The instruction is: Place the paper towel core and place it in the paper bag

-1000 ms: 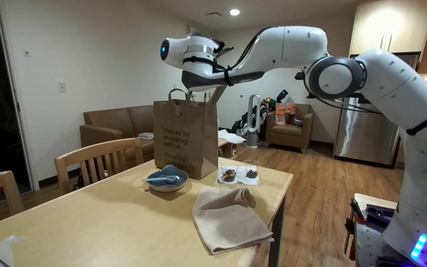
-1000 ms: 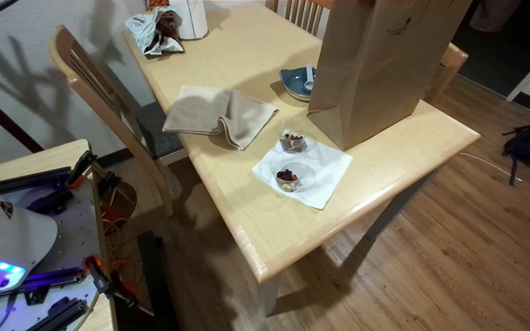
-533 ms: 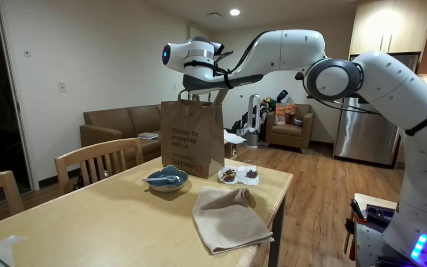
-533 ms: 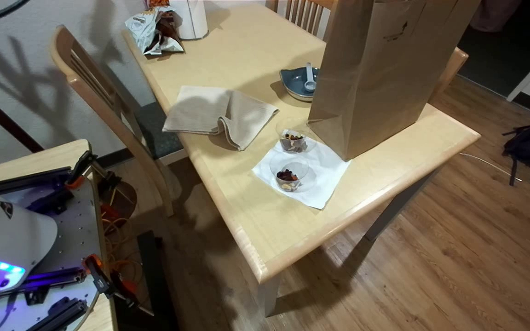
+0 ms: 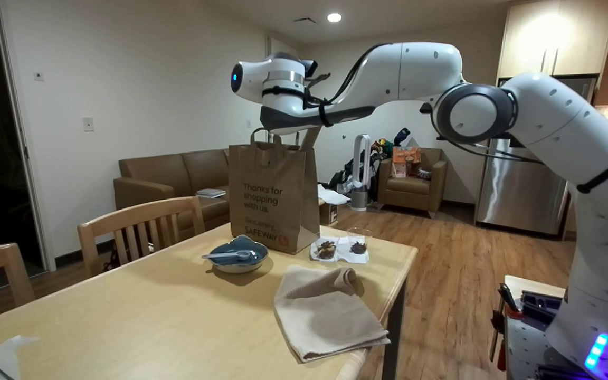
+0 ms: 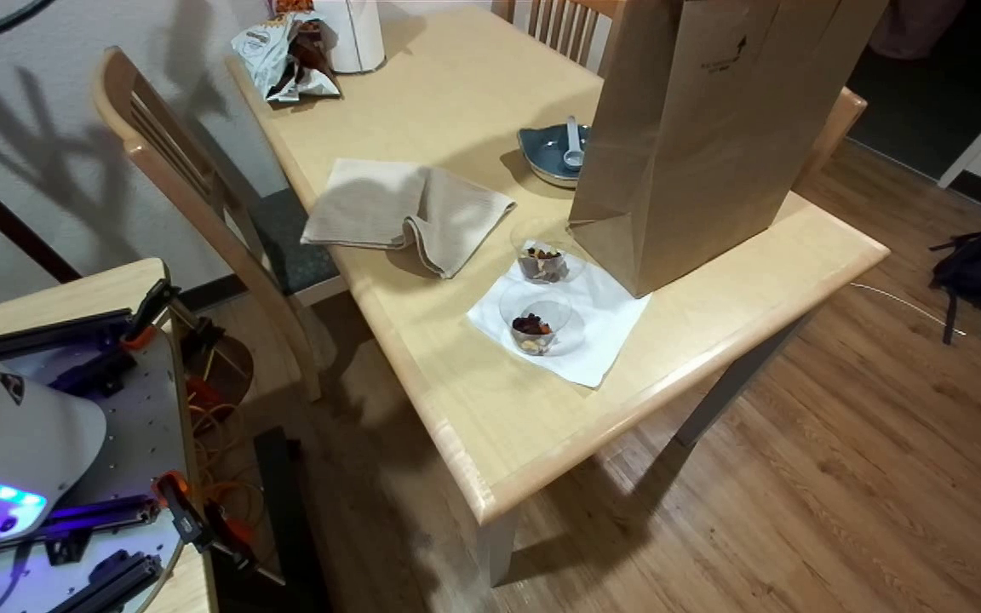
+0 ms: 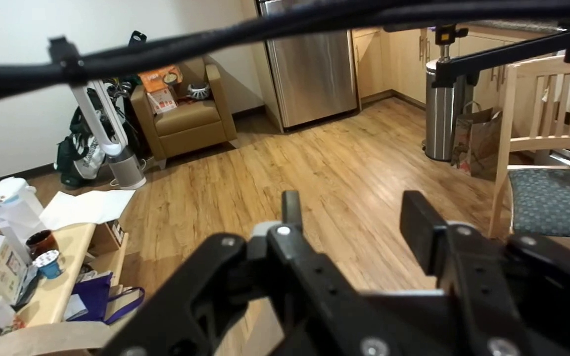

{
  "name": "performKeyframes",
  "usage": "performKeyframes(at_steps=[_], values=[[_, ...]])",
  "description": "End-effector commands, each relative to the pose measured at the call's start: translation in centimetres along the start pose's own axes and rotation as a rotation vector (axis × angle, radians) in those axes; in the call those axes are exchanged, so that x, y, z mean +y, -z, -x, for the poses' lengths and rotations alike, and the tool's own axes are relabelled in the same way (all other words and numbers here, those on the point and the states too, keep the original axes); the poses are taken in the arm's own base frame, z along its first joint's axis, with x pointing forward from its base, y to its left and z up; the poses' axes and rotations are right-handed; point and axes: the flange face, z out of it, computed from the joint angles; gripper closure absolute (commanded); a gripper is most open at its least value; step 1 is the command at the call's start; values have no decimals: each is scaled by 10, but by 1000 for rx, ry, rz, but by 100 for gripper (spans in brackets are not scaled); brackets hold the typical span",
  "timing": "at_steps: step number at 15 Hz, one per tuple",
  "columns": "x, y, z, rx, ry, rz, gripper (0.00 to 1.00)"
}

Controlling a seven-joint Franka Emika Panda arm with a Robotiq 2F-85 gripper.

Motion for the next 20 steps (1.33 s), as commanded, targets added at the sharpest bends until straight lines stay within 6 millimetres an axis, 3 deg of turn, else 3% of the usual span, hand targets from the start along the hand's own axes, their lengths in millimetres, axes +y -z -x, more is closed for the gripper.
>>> performKeyframes(at_steps=[1,3,4,5,7,10,12,15,18,19,20], values=[[1,-1,3,49,67,-1,16],[1,-2,2,39,64,-1,3],[3,-3,2,13,24,3,1],[-12,27,23,-5,-17,13,0],[-19,45,40,-33,-66,39,0],[-36,99,79,57,-145,159,0],[-53,125,95,158,-119,184,0],[-73,146,95,288,5,184,0],[-81,152,77,378,128,165,0],[-79,157,80,328,43,188,0],[-81,157,76,342,68,180,0]])
